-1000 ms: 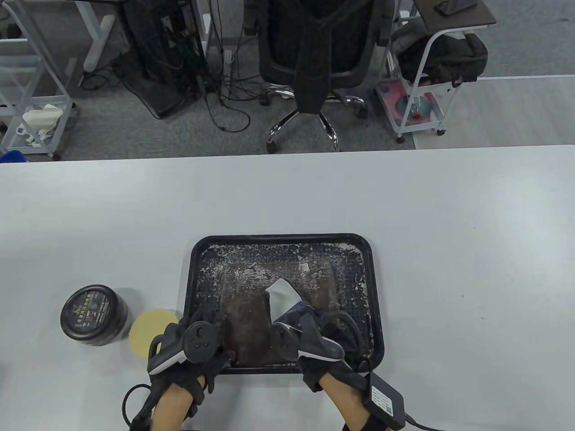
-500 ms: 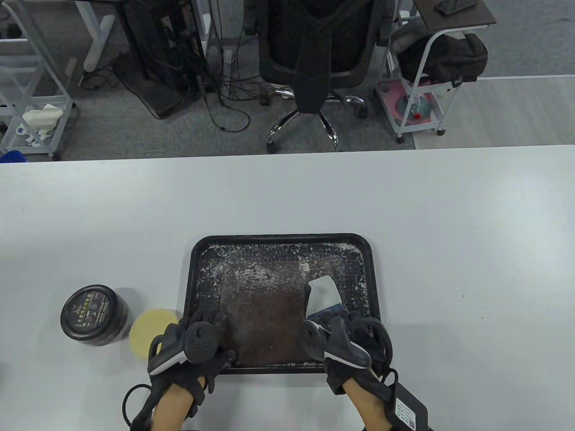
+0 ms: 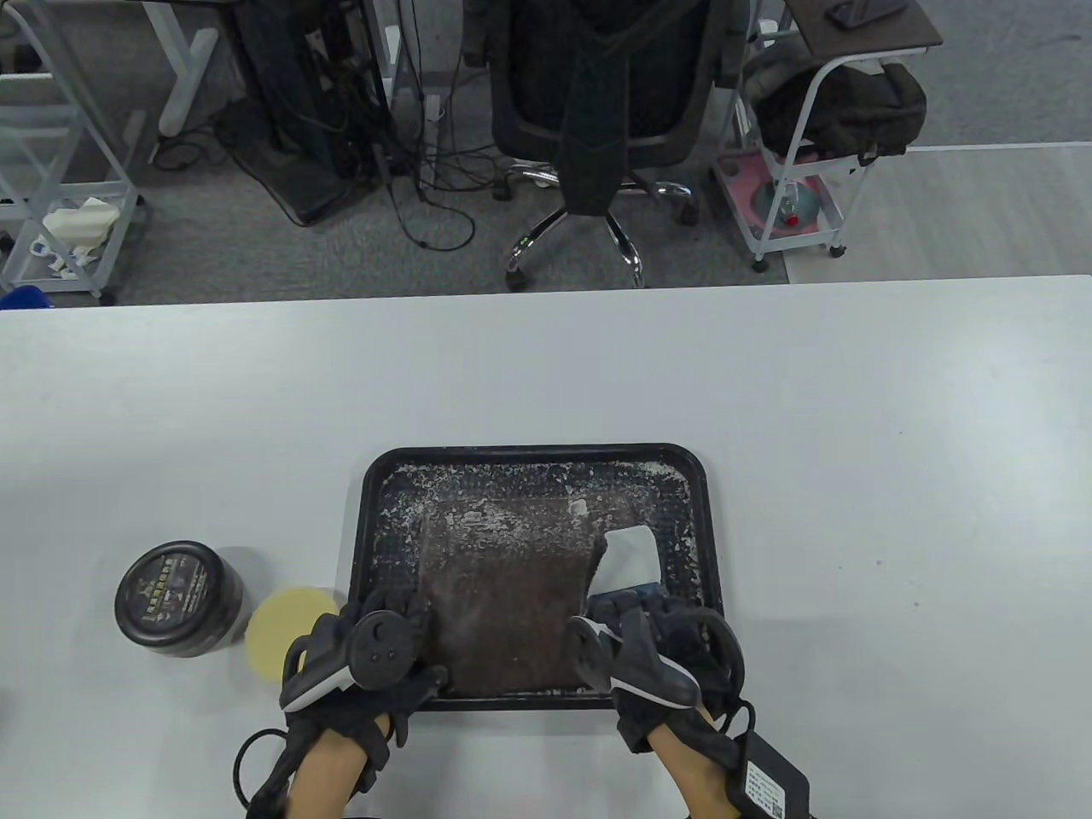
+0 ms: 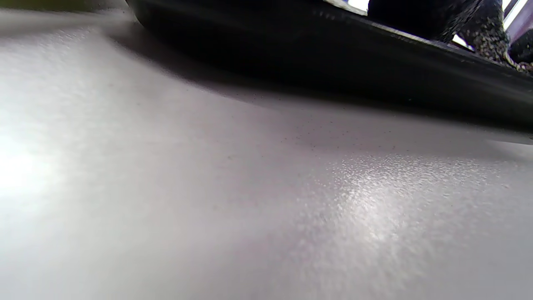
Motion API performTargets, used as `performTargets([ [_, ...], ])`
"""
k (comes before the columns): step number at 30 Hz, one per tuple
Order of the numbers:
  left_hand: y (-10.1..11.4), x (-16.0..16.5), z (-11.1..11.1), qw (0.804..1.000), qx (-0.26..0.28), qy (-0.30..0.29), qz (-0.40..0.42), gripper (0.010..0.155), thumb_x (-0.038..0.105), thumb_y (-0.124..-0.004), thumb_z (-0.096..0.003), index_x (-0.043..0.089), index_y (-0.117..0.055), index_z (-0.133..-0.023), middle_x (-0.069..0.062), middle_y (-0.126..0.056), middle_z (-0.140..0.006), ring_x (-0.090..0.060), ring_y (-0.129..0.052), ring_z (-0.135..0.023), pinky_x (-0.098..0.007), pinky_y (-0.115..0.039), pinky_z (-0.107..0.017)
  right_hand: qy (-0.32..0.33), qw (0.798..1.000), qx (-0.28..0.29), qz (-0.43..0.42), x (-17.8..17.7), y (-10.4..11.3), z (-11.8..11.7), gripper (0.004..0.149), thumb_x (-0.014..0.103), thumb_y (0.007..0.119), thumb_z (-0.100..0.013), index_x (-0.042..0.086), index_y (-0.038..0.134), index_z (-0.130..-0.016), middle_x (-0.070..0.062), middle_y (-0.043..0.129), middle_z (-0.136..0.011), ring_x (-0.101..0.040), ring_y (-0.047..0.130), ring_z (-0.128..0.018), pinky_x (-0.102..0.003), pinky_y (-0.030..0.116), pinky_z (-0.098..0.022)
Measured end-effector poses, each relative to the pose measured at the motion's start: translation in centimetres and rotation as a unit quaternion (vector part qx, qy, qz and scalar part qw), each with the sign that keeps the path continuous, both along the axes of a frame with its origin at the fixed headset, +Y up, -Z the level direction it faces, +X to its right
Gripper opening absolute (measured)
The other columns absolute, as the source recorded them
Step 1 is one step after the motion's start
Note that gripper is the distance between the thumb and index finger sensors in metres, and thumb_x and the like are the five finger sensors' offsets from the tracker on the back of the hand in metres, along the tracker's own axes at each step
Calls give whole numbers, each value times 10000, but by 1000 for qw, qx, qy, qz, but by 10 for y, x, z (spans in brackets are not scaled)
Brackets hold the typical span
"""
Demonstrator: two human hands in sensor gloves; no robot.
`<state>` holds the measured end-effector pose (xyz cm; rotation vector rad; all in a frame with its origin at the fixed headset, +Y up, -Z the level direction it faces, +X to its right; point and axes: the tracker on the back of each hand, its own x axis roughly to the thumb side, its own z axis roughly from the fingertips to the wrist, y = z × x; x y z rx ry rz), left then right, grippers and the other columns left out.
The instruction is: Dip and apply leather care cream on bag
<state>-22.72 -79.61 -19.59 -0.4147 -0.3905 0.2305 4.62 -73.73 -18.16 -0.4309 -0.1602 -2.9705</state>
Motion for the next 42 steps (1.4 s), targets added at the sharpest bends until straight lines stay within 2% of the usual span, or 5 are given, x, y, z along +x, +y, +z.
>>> performTargets([
  [7,0,0,0,1000,-6,0,5,780,534,-731,-530,95,-407,-1088,-246,-328,-1106,-510,-351,-1022,-602,-258,-702,50,999,21,3,-29,-2,6,439,232,899,-492,230,849,-928,-138,902,-946,-378,950,-853,-510,756,-627],
  [17,0,-3,-2,999,-10,24,28,608,448,-542,-565,123,-460,-1072,-218,-360,-1097,-482,-365,-1017,-575,-260,-698,126,991,21,-38,-84,-7,11,436,239,895,-496,239,846,-929,-125,900,-950,-370,944,-862,-508,755,-630],
  [24,-1,-10,-4,995,-26,44,81,655,506,-411,-552,112,-494,-1069,-205,-371,-1102,-463,-345,-1021,-548,-224,-698,182,981,23,-70,-124,-8,18,432,240,897,-496,244,852,-926,-121,901,-951,-371,937,-866,-510,751,-633],
  [30,-3,-16,-6,989,-55,56,129,780,608,-339,-515,89,-492,-1077,-202,-346,-1111,-451,-292,-1026,-522,-164,-693,198,976,38,-77,-130,-10,22,427,244,895,-494,245,856,-919,-116,905,-946,-365,939,-862,-500,755,-633],
  [42,-3,-15,-4,990,-49,54,121,830,683,-390,-493,104,-481,-1081,-194,-330,-1118,-446,-281,-1033,-522,-153,-695,244,966,3,-87,-119,-7,29,425,240,895,-492,284,851,-912,-71,878,-974,-341,890,-910,-495,724,-665],
])
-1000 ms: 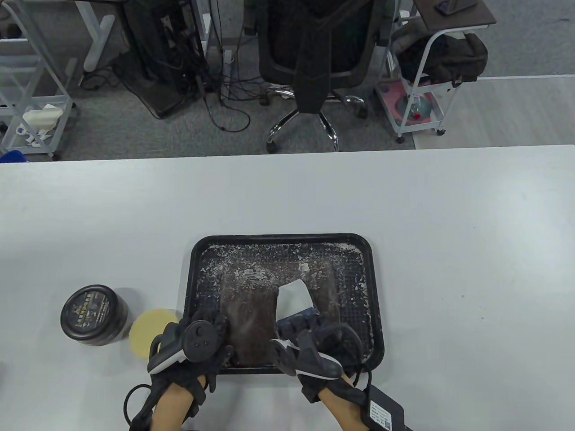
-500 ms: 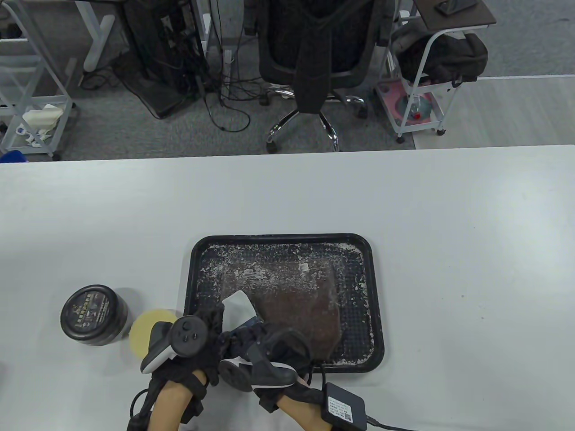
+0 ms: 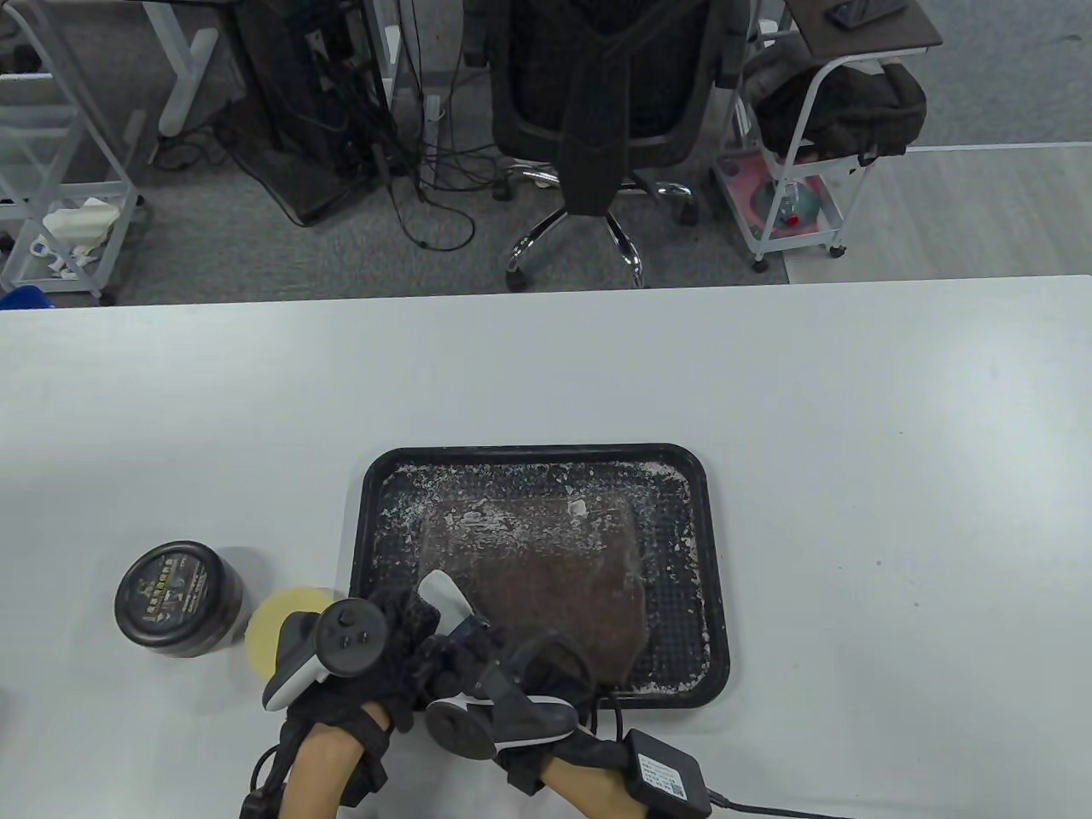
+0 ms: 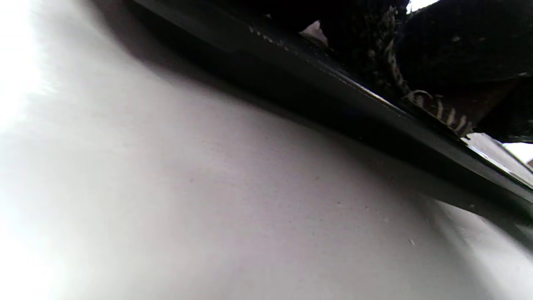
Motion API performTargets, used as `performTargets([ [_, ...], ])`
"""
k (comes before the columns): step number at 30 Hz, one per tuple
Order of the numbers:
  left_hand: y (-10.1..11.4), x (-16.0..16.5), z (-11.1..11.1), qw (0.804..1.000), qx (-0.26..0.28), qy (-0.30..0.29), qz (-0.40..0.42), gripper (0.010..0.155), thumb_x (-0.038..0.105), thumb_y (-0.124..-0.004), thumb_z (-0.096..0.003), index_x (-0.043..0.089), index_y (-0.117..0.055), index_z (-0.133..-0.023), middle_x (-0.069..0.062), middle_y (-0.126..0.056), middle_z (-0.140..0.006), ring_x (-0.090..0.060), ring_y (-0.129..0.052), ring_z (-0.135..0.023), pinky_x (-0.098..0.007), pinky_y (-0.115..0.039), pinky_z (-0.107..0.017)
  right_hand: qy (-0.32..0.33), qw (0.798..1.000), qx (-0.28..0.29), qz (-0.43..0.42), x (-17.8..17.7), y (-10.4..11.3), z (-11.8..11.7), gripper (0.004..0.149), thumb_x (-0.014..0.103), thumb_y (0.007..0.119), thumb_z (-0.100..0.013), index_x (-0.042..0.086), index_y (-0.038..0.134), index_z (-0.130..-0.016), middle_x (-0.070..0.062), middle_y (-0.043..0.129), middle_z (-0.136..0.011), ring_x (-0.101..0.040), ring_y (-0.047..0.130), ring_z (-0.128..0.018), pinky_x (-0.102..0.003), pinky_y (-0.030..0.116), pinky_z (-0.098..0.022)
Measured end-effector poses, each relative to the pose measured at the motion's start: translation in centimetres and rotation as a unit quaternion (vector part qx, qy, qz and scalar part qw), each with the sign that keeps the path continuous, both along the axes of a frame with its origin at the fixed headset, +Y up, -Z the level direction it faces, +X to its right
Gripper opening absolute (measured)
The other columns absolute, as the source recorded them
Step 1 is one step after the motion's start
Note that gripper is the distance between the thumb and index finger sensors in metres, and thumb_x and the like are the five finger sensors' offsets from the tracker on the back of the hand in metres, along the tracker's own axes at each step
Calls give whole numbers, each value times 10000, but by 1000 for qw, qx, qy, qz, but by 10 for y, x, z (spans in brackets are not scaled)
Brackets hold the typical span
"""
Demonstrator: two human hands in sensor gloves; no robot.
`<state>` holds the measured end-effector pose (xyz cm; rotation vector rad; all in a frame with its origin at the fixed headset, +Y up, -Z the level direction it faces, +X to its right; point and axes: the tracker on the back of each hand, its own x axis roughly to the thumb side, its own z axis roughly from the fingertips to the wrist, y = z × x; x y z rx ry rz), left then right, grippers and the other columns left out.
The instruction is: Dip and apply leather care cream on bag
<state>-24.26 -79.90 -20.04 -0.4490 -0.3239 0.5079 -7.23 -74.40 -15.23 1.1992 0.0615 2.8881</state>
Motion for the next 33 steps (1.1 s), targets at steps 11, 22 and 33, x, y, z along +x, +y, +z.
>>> performTargets([
  [11,0,-1,1,1000,0,3,0,807,682,-431,-503,126,-486,-1085,-175,-336,-1123,-427,-286,-1040,-507,-156,-701,-21,998,-64,0,45,-3,-8,420,228,900,-486,294,859,-899,-45,868,-980,-322,862,-928,-501,713,-670],
  [22,2,-2,-1,1000,-10,8,-7,744,653,-496,-536,150,-494,-1084,-154,-347,-1123,-403,-297,-1042,-495,-172,-703,-49,995,-81,12,115,-5,-11,415,215,899,-488,309,866,-891,-14,849,-1000,-302,826,-956,-506,688,-686],
  [33,8,0,-7,999,-24,31,-16,671,610,-530,-562,166,-546,-1064,-131,-406,-1112,-380,-351,-1037,-492,-220,-705,-51,996,-71,-3,174,-3,-4,413,222,906,-480,314,873,-882,-8,856,-993,-291,828,-955,-499,696,-683],
])
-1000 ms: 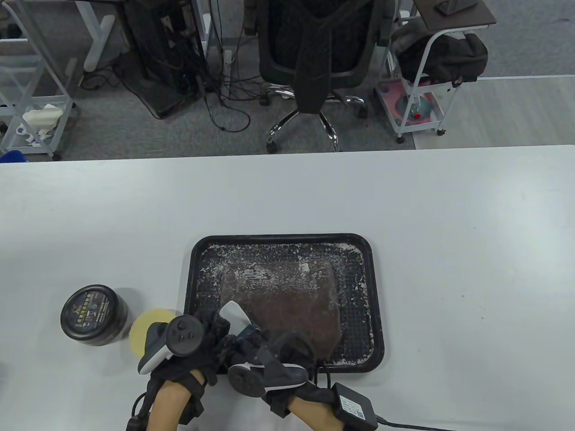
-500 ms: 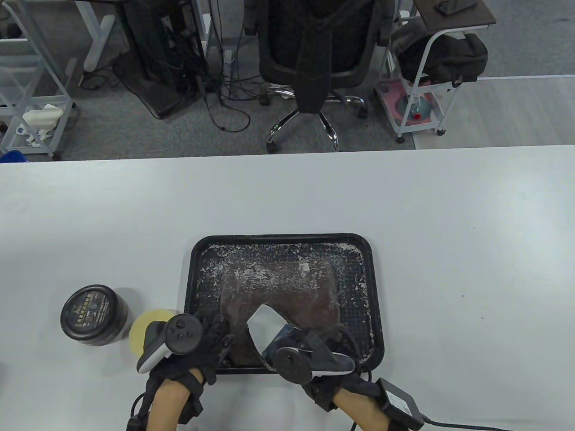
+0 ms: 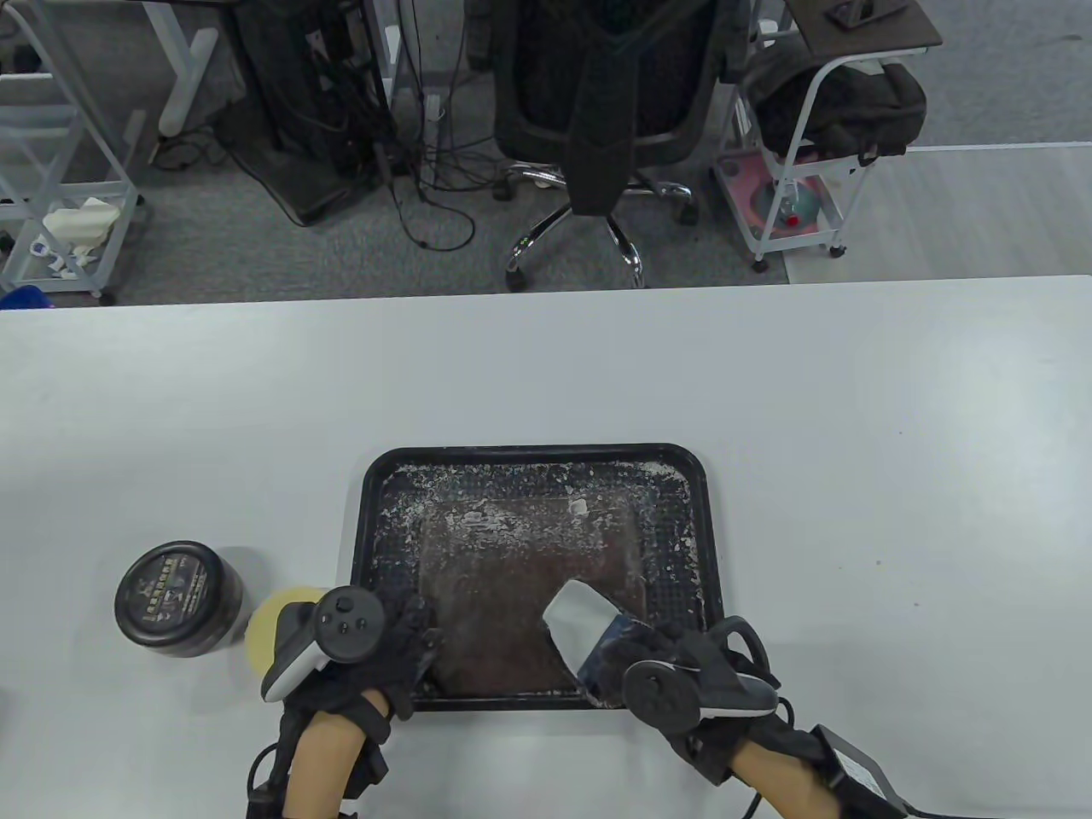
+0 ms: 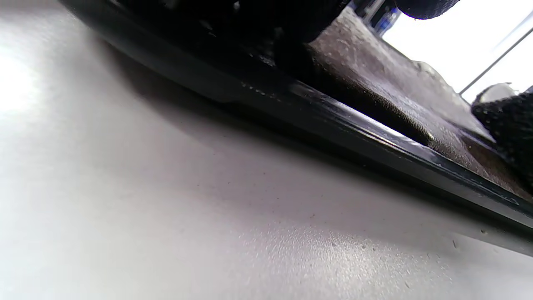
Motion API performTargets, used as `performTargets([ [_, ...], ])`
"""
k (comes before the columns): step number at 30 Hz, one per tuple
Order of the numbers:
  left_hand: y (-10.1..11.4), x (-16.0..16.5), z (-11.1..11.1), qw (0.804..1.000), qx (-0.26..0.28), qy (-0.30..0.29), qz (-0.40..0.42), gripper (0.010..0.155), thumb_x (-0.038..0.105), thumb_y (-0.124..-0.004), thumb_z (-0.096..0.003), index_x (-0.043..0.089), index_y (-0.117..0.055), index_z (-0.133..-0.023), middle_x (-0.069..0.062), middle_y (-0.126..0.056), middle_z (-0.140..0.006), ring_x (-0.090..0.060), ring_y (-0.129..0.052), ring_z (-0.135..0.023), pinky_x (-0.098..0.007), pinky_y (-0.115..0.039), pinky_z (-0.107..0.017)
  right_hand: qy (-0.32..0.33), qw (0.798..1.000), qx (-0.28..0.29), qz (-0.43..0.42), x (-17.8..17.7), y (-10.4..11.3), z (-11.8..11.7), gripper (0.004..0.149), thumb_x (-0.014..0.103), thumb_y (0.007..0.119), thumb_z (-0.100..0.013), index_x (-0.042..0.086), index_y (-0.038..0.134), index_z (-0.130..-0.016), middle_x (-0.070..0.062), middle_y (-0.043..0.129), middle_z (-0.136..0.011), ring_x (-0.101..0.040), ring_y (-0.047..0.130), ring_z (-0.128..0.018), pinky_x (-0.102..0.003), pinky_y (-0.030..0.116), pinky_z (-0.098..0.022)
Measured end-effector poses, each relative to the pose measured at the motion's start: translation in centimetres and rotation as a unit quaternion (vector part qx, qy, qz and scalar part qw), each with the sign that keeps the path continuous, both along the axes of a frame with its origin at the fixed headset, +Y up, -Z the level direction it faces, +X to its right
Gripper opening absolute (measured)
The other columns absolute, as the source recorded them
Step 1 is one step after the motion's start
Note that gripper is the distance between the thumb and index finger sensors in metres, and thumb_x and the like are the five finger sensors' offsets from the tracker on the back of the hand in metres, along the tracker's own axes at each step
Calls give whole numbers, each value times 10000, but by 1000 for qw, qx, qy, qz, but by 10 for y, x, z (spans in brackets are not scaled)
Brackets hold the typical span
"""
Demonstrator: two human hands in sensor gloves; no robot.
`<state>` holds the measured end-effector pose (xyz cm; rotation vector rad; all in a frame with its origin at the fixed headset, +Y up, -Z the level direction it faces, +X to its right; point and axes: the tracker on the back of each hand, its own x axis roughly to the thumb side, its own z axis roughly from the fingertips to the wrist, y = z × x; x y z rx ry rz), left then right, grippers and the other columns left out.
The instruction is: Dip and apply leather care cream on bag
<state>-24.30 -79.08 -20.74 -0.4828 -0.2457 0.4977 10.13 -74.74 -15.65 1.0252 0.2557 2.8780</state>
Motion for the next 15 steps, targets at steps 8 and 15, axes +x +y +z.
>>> performTargets([
  [8,6,5,-5,1000,-14,12,-13,667,605,-524,-566,153,-578,-1054,-144,-438,-1102,-396,-383,-1028,-518,-255,-701,-27,999,-28,-12,28,-2,-1,410,211,913,-478,297,884,-879,-28,866,-976,-318,861,-941,-516,698,-680],
  [15,14,16,-8,998,10,13,-54,684,603,-525,-566,114,-635,-1032,-192,-516,-1077,-458,-483,-998,-577,-346,-698,-29,1000,-8,-3,36,1,3,410,210,915,-477,288,890,-879,-57,905,-956,-332,909,-911,-521,704,-675],
])
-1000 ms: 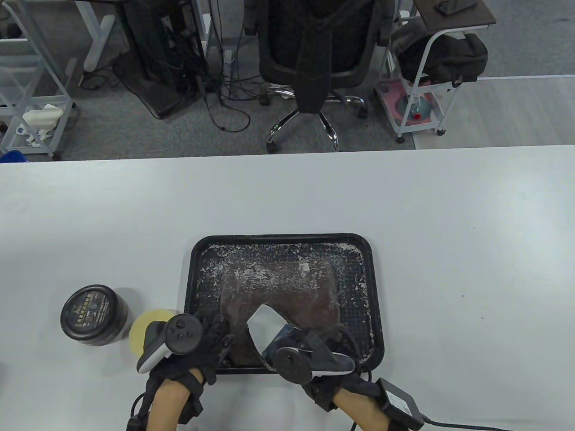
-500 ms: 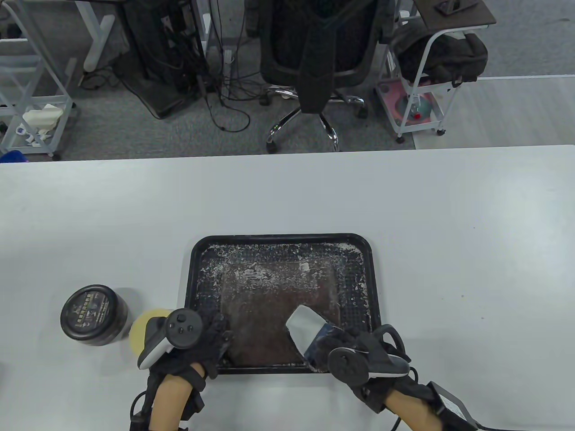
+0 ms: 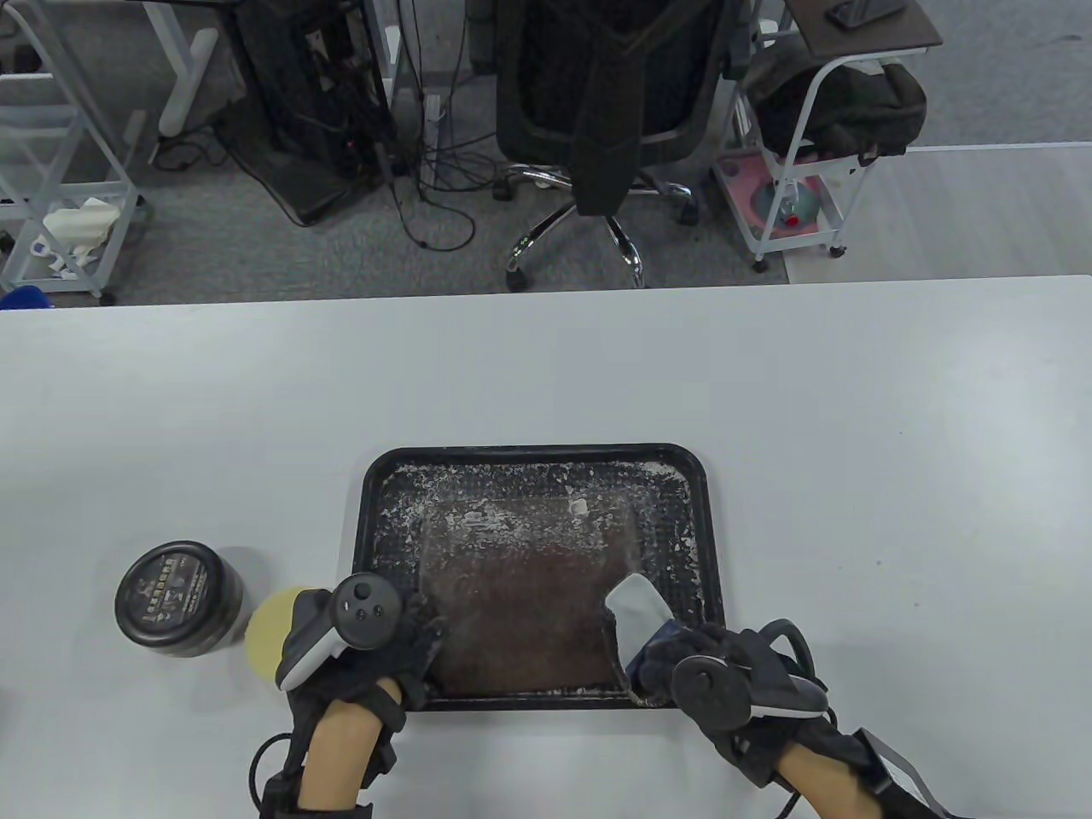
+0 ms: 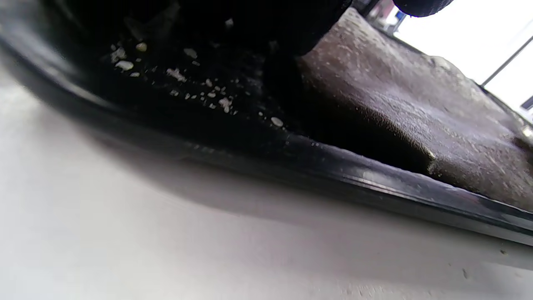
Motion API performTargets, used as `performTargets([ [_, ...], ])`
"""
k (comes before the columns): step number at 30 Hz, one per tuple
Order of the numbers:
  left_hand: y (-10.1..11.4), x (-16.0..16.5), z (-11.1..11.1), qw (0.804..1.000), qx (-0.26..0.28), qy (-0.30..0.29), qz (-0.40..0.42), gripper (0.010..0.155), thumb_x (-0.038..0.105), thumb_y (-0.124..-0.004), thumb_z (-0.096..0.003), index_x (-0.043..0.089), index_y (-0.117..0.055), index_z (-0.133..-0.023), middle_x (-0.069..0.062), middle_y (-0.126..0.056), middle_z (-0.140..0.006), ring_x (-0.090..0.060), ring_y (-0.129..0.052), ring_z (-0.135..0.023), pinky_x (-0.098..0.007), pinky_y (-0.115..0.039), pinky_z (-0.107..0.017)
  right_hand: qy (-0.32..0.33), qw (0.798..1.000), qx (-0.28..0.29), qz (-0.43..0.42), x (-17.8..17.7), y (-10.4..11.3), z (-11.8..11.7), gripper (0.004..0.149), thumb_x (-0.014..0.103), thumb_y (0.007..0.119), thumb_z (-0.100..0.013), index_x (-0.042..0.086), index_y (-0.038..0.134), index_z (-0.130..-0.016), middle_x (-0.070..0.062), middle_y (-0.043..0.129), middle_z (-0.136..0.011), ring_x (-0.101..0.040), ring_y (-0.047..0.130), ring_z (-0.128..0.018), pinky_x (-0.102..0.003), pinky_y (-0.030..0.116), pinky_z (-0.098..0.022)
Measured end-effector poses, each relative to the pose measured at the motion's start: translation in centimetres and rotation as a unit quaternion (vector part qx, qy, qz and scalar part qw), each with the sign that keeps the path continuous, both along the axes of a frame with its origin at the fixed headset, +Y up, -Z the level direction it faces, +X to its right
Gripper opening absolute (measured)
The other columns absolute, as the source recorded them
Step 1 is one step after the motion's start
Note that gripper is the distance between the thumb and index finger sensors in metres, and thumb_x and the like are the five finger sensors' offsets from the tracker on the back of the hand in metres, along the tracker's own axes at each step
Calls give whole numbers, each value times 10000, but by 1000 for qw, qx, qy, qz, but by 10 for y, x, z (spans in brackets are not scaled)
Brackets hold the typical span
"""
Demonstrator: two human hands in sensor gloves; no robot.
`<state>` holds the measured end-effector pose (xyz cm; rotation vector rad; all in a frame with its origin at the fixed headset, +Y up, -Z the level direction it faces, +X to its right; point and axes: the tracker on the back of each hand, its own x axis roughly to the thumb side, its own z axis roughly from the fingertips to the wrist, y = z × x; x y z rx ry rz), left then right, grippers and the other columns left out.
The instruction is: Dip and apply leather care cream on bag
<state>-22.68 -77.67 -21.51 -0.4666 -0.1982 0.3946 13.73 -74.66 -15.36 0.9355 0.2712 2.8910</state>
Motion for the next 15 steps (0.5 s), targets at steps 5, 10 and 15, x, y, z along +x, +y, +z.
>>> performTargets([
  [5,10,16,-3,998,17,-24,-62,723,602,-542,-558,62,-685,-1018,-258,-597,-1051,-525,-615,-956,-624,-442,-689,-15,998,33,-44,12,12,3,410,216,912,-481,289,888,-884,-58,916,-957,-328,922,-903,-518,709,-673],
  [10,27,52,0,966,133,-105,-196,744,606,-564,-545,43,-748,-994,-281,-721,-1008,-543,-765,-893,-650,-523,-674,-42,987,61,-140,30,26,3,410,214,912,-485,281,888,-888,-67,923,-953,-337,933,-893,-526,715,-664],
  [15,41,88,6,956,208,-136,-154,742,597,-595,-542,26,-775,-982,-298,-752,-990,-558,-807,-857,-665,-550,-662,-80,971,98,-201,48,36,1,409,205,912,-487,272,892,-890,-79,923,-954,-353,930,-891,-539,710,-661],
])
